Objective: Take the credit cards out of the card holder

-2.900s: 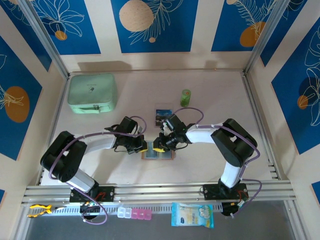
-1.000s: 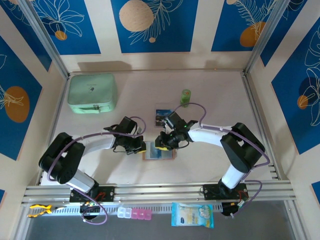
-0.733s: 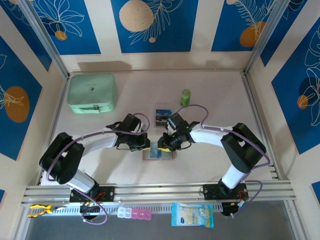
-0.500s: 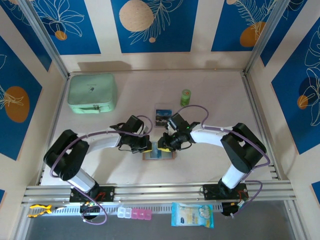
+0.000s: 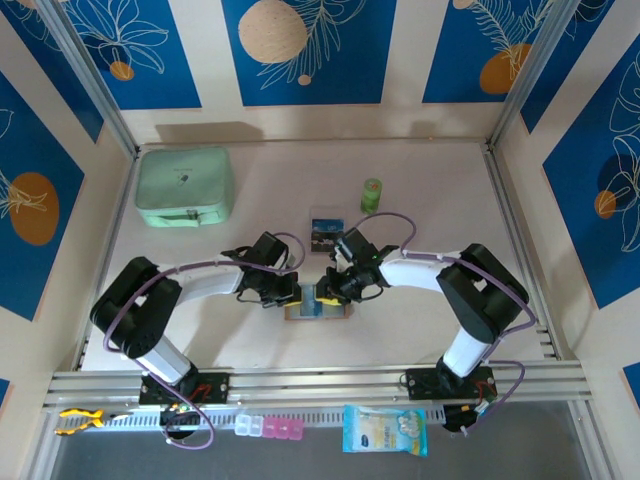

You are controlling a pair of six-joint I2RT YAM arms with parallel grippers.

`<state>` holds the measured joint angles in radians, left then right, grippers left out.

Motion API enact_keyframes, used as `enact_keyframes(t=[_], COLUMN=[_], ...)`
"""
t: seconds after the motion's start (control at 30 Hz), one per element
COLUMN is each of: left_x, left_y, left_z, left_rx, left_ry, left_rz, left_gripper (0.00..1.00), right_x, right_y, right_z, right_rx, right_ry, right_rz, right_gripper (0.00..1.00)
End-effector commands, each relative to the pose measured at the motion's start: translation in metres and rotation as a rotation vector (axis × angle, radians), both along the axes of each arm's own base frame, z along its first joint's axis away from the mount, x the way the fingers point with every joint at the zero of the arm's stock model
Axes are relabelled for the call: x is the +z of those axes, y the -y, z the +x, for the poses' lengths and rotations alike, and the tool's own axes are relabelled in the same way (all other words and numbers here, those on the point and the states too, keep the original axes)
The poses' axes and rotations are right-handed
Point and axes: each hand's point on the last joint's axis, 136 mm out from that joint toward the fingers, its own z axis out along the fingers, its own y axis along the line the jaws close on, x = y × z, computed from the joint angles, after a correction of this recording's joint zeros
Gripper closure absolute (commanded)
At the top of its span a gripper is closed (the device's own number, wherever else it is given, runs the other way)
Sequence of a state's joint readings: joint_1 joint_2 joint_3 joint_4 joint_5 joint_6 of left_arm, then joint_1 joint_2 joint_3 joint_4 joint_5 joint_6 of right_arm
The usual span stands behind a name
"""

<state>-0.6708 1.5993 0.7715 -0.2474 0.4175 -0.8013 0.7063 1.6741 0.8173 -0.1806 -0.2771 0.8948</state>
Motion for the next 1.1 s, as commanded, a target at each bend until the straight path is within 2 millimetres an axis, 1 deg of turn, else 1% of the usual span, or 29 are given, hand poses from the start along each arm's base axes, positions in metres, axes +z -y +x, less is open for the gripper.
enact_keyframes(t=[0.0,0.13,0.3,0.53,0.9,1.07], left_x=[-0.011,-0.012,-0.012,-0.012,-0.009,-0.008], left_y=[-0.009,-0.009,-0.009,-0.008,-0.009,-0.009], left_z=[-0.005,-0.006,-0.005,-0.005,-0.004,-0.003], left_rx=[-0.012,-0.012,-0.015,-0.017,-0.014,-0.014], left_ry=[-0.021,-0.026,-0.026,-0.028,-0.02,-0.018], left_rz=[0.063,0.065,0.07,0.069,0.074,0.075], left_gripper=[1.0,1.0,1.0,1.0,1.0,1.0], right_x=[-0.009,-0.011,-0.004,0.005,0.012,0.006], right_y=[0.004,0.0,-0.008,-0.011,-0.003,0.006], right_z=[-0.006,-0.006,-0.004,-0.002,0.001,0.001], right_rx=[-0.001,0.004,0.002,-0.011,-0.025,-0.036], right_ry=[-0.039,-0.045,-0.04,-0.027,0.0,-0.003], right_rz=[-0.013,0.012,0.079,0.123,0.132,0.105], right_gripper=[0.75,0.77,0.81,0.86,0.95,0.97])
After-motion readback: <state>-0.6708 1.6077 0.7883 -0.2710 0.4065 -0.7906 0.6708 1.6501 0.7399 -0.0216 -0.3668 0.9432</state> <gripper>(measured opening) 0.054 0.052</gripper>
